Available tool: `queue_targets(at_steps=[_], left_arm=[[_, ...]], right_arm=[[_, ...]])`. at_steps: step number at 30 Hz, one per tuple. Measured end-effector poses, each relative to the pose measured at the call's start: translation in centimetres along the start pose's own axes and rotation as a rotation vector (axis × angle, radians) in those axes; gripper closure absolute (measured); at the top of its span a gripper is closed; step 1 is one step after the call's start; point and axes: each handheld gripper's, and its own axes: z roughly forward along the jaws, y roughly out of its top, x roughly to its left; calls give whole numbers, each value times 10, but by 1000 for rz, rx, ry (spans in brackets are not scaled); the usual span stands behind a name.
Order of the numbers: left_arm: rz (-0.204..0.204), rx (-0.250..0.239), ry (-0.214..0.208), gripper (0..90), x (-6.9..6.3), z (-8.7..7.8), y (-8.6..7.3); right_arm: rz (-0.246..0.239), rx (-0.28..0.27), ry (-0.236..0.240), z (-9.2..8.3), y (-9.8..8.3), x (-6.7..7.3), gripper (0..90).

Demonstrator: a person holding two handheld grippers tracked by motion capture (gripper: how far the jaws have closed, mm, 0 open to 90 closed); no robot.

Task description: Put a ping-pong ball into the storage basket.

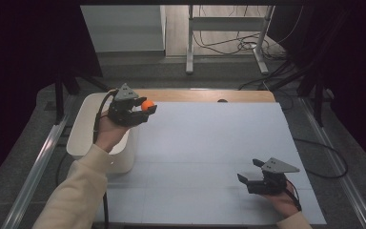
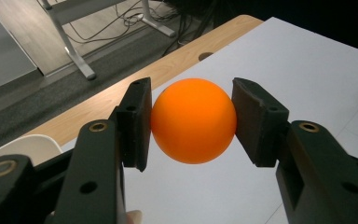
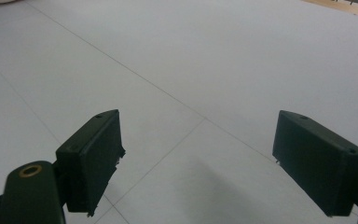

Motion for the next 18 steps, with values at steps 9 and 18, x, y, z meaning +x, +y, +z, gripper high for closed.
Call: queue_targets(at_steps=[9, 18], left_arm=[[-8, -2, 22, 502, 6, -10, -3], [-11, -2, 38, 502, 11, -16, -5]], right_arm=[[-1, 3, 1, 0, 0, 1, 162], [0, 3, 0, 0, 0, 1, 162]])
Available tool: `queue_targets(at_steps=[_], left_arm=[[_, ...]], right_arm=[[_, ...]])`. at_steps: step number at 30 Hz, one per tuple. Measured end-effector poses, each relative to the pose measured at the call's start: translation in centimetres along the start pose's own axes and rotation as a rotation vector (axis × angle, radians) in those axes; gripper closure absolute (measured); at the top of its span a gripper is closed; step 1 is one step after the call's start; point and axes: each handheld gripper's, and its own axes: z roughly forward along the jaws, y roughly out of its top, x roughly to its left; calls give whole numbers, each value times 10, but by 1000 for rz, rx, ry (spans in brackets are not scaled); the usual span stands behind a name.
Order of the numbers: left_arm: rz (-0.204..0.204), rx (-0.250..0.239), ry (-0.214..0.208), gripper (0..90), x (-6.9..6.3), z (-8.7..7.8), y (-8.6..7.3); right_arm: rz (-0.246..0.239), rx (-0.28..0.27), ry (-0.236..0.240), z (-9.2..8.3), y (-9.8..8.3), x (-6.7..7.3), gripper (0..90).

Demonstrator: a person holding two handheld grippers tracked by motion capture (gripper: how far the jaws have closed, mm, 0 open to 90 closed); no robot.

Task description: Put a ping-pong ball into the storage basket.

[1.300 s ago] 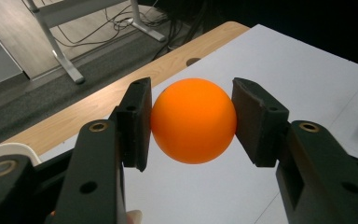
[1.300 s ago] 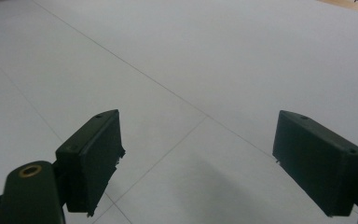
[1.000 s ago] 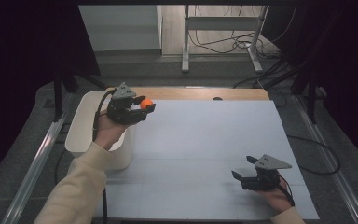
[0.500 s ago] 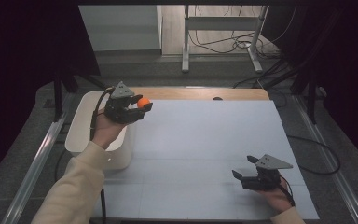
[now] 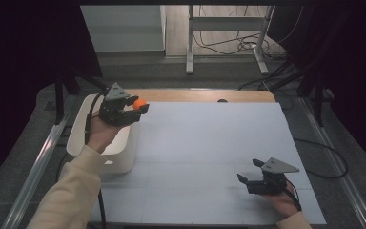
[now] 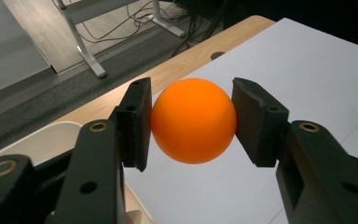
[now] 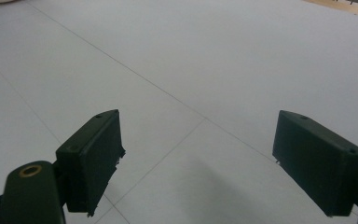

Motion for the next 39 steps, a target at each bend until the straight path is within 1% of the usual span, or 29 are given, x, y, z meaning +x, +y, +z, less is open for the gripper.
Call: queue_targets(at_steps=[13, 28, 39], left_arm=[[-9, 4, 16, 502, 6, -3, -3], [-22, 2, 47, 502, 13, -15, -6], [-29, 3, 62, 502, 18, -18, -9]], right_arm=[[-1, -1, -1, -1, 0, 0, 162], [-3, -3, 0, -1, 0, 0, 161], [-2, -2, 0, -1, 0, 0, 162]])
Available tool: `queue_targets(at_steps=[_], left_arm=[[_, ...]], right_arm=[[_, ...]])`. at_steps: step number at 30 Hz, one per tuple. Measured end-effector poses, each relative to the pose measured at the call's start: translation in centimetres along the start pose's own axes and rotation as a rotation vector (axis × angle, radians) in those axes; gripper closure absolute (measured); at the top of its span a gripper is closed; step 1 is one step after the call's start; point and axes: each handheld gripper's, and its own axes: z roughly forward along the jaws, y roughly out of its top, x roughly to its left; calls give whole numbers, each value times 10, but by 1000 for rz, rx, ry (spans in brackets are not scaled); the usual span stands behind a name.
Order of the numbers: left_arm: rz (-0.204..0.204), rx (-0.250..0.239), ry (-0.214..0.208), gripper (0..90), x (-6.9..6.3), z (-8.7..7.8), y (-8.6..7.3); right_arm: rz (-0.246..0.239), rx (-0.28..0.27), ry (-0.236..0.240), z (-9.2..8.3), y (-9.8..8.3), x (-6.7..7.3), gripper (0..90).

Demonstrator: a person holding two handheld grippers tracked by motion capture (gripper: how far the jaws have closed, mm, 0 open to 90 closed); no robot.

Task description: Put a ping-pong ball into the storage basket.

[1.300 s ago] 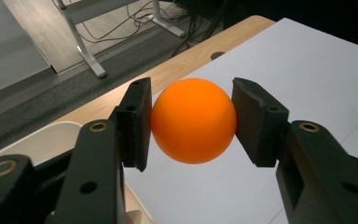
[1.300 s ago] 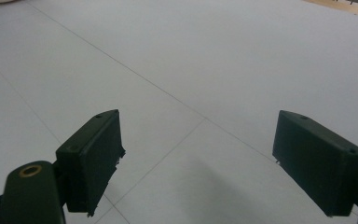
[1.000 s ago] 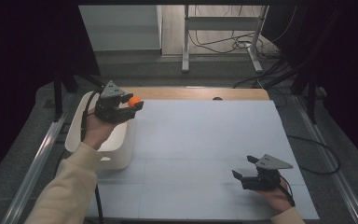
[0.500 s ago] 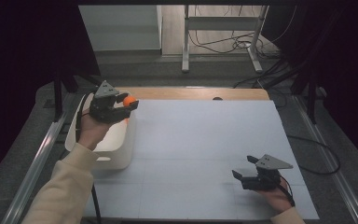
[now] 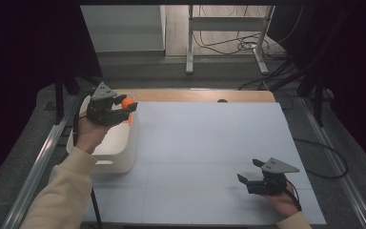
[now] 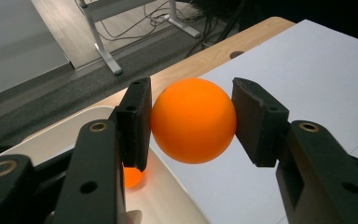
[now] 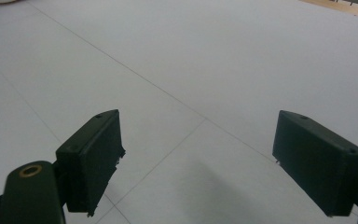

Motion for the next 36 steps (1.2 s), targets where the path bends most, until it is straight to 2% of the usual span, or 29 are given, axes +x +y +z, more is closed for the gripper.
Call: queue_targets(at_steps=[18, 36], left_arm=[[-7, 10, 31, 502, 9, -5, -4], [-8, 30, 31, 502, 9, 4, -6]], right_arm=[[-2, 1, 0, 0, 0, 0, 162], [-3, 1, 0, 0, 0, 0, 162]])
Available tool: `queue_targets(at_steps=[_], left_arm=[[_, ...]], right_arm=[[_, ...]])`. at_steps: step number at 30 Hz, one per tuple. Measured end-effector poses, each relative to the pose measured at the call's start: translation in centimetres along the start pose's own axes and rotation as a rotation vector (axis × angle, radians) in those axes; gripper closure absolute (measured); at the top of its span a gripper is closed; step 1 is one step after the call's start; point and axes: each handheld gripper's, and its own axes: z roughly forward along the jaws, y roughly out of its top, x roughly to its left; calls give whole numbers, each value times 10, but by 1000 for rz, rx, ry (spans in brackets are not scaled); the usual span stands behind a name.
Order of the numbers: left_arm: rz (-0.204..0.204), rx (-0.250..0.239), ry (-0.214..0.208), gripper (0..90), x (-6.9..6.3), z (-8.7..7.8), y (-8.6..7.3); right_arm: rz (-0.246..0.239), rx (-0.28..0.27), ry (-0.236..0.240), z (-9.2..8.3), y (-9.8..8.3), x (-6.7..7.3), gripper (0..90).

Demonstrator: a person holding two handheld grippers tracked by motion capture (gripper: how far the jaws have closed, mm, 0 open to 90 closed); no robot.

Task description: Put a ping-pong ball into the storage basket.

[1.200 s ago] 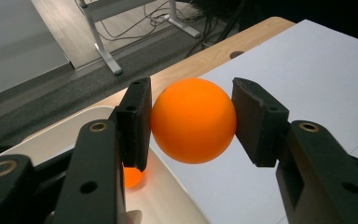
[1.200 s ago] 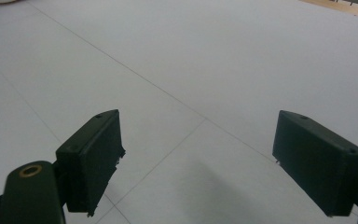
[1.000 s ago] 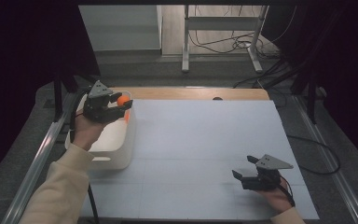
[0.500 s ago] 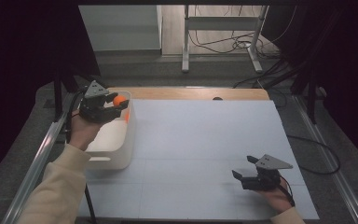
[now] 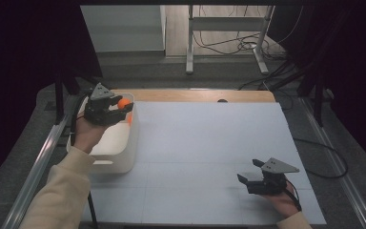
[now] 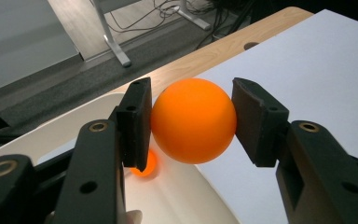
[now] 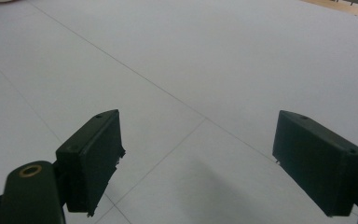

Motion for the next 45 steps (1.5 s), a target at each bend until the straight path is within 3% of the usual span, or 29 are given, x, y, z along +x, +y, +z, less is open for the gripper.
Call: queue_targets(at_steps=[4, 15, 34, 45], left_arm=[[10, 4, 19, 502, 2, -2, 1], [-11, 11, 47, 502, 14, -8, -5], [-62, 131, 71, 502, 31, 27, -21], [-99, 252, 94, 501, 43, 53, -33]], right_arm=[[0, 0, 1, 0, 0, 0, 162], [2, 0, -2, 0, 0, 0, 162], [2, 0, -1, 0, 0, 0, 161], [1, 1, 0, 0, 0, 0, 162]])
